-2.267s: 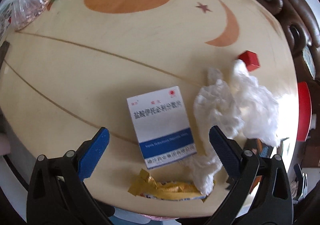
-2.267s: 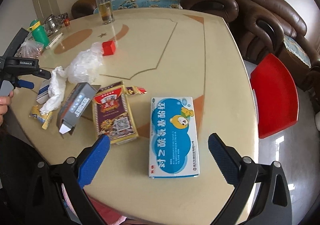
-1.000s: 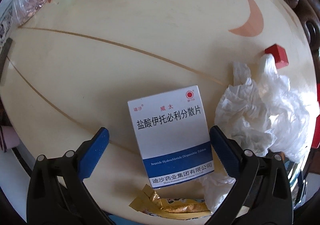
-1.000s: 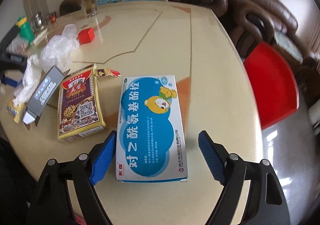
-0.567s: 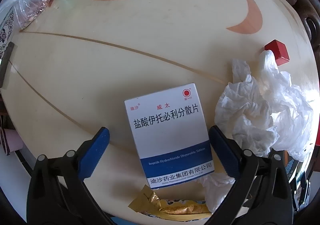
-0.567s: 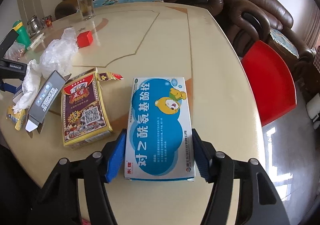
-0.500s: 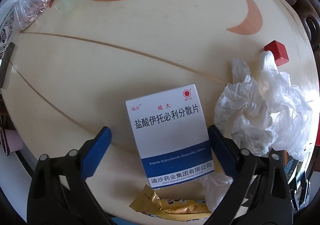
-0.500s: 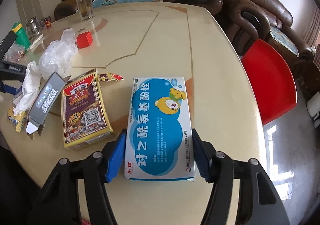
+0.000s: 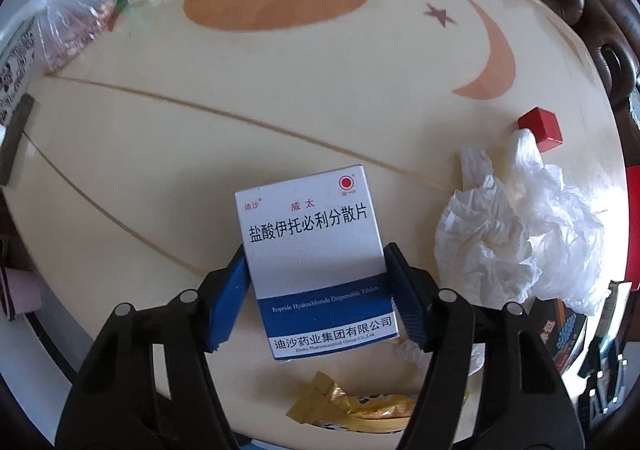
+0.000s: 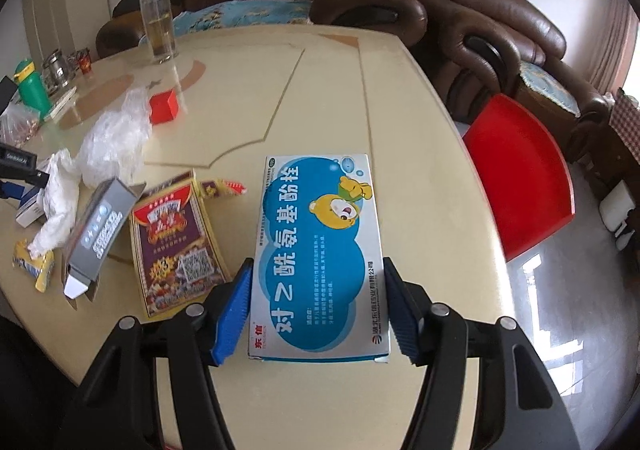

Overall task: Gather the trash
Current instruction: 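Close the left tool on the white box while the right tool grips the blue box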

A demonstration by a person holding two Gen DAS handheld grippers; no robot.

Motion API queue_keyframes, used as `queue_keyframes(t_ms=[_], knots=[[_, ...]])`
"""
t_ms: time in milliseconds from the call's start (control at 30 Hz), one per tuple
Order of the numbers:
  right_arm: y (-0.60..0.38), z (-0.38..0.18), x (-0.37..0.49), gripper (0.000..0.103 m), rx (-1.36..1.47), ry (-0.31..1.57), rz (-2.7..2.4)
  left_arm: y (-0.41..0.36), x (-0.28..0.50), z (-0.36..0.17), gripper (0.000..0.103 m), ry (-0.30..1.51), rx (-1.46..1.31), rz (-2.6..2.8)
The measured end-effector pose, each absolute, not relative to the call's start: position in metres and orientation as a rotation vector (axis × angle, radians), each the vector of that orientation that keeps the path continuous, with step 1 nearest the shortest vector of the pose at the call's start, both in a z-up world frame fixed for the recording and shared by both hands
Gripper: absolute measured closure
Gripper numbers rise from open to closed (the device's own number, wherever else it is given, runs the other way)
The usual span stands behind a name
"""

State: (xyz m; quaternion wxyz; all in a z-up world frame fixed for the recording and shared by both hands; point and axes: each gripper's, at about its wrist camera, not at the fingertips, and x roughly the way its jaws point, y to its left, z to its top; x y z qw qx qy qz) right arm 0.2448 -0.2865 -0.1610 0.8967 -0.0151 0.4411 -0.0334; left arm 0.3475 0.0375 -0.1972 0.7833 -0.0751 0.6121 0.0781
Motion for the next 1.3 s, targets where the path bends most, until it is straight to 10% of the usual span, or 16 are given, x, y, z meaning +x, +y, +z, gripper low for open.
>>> queue_keyframes(t_ms=[1300], knots=[[-0.207,-0.036,0.145,0.043,-0.012,0.767,-0.034,0.048,0.169,-0.044,0.037,0.880,0.063,0.026]])
